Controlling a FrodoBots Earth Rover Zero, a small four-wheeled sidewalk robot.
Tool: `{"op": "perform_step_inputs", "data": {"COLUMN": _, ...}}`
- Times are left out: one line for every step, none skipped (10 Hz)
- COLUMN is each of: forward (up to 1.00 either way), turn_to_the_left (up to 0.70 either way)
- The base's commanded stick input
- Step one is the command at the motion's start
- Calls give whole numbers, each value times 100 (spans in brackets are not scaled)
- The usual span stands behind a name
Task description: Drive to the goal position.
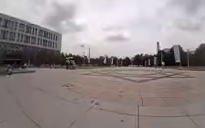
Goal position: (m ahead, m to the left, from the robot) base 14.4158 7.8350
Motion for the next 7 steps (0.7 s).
{"op": "perform_step_inputs", "data": {"forward": 58, "turn_to_the_left": 0}}
{"op": "perform_step_inputs", "data": {"forward": 60, "turn_to_the_left": 0}}
{"op": "perform_step_inputs", "data": {"forward": 60, "turn_to_the_left": 0}}
{"op": "perform_step_inputs", "data": {"forward": 60, "turn_to_the_left": 0}}
{"op": "perform_step_inputs", "data": {"forward": 60, "turn_to_the_left": 0}}
{"op": "perform_step_inputs", "data": {"forward": 60, "turn_to_the_left": 0}}
{"op": "perform_step_inputs", "data": {"forward": 60, "turn_to_the_left": 0}}
